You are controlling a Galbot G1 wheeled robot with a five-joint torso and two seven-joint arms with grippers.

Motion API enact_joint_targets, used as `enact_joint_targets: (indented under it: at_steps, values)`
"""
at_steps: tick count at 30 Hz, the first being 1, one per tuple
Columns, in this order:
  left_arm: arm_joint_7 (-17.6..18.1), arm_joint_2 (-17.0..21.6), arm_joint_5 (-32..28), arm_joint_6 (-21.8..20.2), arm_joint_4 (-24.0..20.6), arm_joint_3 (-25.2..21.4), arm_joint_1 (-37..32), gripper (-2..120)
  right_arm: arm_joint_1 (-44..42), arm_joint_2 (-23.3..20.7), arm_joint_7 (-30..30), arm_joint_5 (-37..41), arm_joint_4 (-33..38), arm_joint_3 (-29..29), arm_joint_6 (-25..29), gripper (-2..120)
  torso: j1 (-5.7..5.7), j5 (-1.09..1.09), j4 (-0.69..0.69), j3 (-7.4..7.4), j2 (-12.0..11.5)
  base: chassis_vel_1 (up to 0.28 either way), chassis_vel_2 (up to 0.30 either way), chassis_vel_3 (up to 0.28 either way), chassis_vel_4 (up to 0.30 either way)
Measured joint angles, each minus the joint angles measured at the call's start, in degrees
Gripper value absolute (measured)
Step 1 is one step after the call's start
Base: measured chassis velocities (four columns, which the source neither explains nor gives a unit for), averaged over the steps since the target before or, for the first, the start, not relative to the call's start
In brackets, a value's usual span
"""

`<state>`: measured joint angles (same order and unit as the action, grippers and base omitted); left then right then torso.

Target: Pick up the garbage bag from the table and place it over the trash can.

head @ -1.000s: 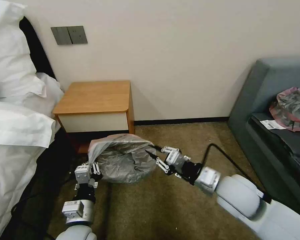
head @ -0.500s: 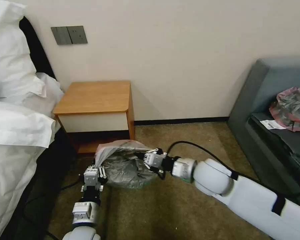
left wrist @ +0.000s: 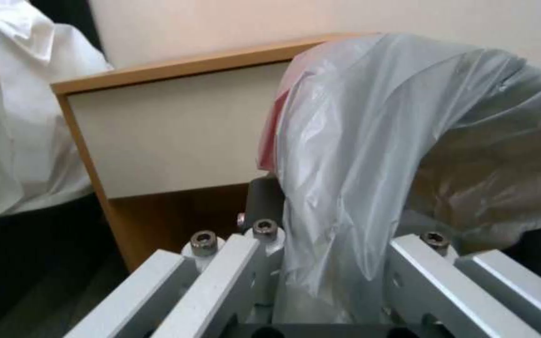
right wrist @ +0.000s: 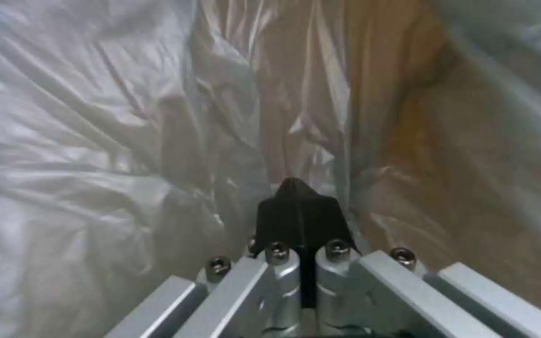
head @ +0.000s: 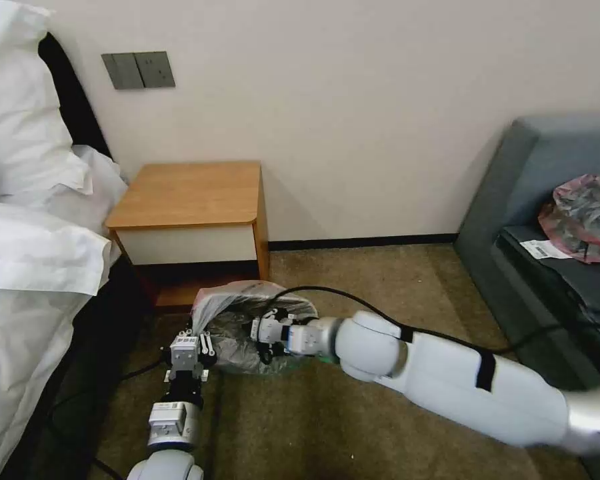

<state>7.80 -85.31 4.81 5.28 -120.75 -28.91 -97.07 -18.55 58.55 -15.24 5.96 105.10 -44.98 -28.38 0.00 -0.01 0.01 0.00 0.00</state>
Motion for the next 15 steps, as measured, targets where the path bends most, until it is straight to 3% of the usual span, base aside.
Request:
enact_joint_targets:
  at_steps: [15]
  values:
    - [0.69,-1.14,2.57,-0.66,-1.26,0.48,-0.85,6,1.27,2.86,0.73,-1.61,-8.87,-2.86,-0.51,0,0.00,0.01,-0.01,0.00,0.00,0.000,0.000,0.000,0.000]
